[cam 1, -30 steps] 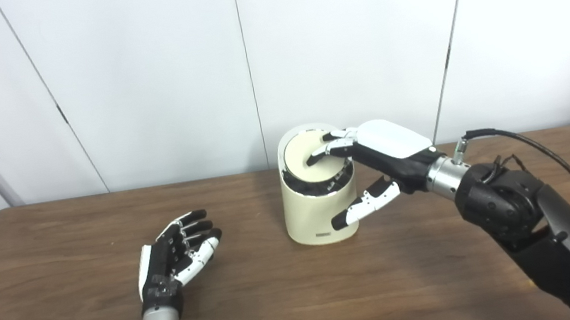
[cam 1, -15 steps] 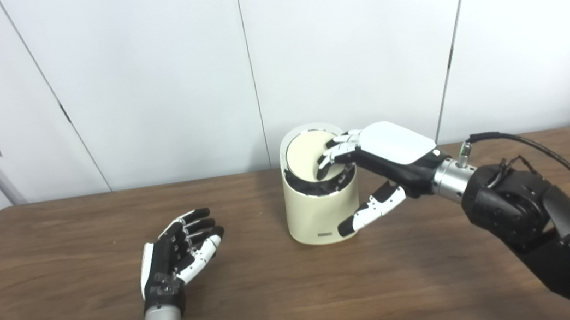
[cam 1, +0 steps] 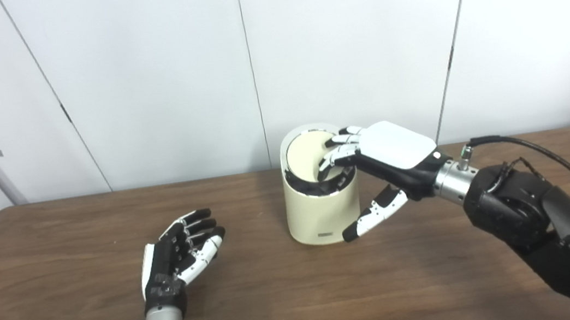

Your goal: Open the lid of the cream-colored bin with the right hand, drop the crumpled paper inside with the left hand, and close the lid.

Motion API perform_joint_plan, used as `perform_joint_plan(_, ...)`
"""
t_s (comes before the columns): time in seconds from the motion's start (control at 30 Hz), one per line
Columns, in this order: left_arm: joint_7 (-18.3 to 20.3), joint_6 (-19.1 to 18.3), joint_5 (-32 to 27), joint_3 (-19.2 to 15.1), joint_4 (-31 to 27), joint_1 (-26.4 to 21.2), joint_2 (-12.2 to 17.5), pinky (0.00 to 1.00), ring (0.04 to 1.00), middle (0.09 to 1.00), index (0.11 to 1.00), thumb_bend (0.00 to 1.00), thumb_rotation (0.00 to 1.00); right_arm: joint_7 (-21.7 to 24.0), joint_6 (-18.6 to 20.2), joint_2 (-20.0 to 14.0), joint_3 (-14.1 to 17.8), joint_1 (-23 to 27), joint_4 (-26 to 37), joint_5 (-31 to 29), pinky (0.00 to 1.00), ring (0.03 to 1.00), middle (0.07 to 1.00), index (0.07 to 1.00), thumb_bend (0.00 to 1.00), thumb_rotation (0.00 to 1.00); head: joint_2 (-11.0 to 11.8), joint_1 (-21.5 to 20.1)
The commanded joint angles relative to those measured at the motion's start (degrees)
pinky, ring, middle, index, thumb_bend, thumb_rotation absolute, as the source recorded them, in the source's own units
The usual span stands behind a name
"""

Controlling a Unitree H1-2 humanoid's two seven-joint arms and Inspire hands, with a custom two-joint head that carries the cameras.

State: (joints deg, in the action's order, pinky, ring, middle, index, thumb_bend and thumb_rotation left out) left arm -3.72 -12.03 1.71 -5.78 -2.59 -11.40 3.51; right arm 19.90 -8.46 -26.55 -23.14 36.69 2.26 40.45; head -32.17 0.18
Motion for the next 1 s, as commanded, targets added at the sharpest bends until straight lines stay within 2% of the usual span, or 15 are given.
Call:
perform_joint_plan(0.0,-0.40,0.93,0.01,0.00,-1.66,-1.25,-0.13,0.52,0.645,0.695,0.716,0.56,0.16,2.70,-0.14,-0.14,-1.41,-1.23,-1.35,0.80,0.93,0.897,0.753,0.718,0.80,0.70,-0.09,0.08)
perform_joint_plan(0.2,-0.61,0.83,0.42,0.17,-1.63,-1.29,-0.28,0.52,0.653,0.698,0.721,0.55,0.16,3.05,1.22,0.44,-0.82,-1.16,-1.54,-0.02,0.94,0.905,0.763,0.725,0.79,0.74,-0.09,0.08)
perform_joint_plan(0.33,-0.51,0.94,0.51,0.23,-1.65,-1.26,-0.15,0.52,0.653,0.698,0.719,0.54,0.15,2.84,3.29,0.62,1.53,-0.48,0.58,-2.20,0.95,0.915,0.805,0.750,0.76,0.73,-0.28,0.04)
perform_joint_plan(0.4,-0.52,0.86,0.38,0.10,-1.51,-1.35,-0.09,0.51,0.649,0.696,0.719,0.55,0.16,2.08,4.12,0.97,3.33,-0.06,1.74,-3.41,0.96,0.924,0.832,0.766,0.73,0.67,-0.27,-0.06)
perform_joint_plan(0.43,-0.57,0.83,0.36,0.03,-1.46,-1.42,-0.07,0.51,0.648,0.695,0.719,0.55,0.17,1.71,4.27,1.09,4.19,0.24,2.22,-3.73,0.95,0.927,0.851,0.789,0.71,0.64,-0.27,-0.07)
perform_joint_plan(0.5,-0.49,0.95,0.29,-0.04,-1.32,-1.55,0.04,0.51,0.648,0.695,0.718,0.55,0.16,1.53,4.90,1.10,5.70,1.04,3.09,-3.73,0.94,0.933,0.875,0.819,0.69,0.65,-0.27,-0.06)
perform_joint_plan(0.63,-0.20,1.06,0.17,-0.07,-1.21,-1.63,0.35,0.52,0.650,0.700,0.718,0.54,0.16,1.28,6.20,1.51,8.62,1.69,3.66,-5.16,0.85,0.920,0.879,0.821,0.68,0.66,-0.25,-0.13)
perform_joint_plan(0.7,-0.04,0.98,-0.10,-0.15,-1.28,-1.65,0.42,0.52,0.654,0.702,0.721,0.54,0.16,1.03,6.61,1.89,10.10,1.84,3.66,-6.49,0.83,0.910,0.874,0.817,0.68,0.65,-0.31,-0.19)
perform_joint_plan(0.77,0.01,1.06,-0.31,-0.17,-1.39,-1.69,0.42,0.52,0.657,0.702,0.717,0.54,0.15,0.85,6.24,2.05,11.32,2.09,3.43,-7.98,0.83,0.896,0.868,0.815,0.69,0.65,-0.40,-0.17)
perform_joint_plan(0.87,-0.06,1.07,-0.22,-0.12,-1.48,-1.78,0.43,0.51,0.651,0.697,0.708,0.54,0.16,-0.52,4.49,2.04,12.30,2.27,2.44,-8.84,0.76,0.861,0.860,0.817,0.68,0.66,-0.47,-0.16)
perform_joint_plan(0.97,0.02,0.93,-0.41,-0.20,-1.48,-1.91,0.47,0.51,0.649,0.696,0.710,0.55,0.16,-1.28,4.70,2.11,13.38,1.76,2.59,-9.97,0.73,0.843,0.866,0.830,0.68,0.65,-0.58,-0.26)
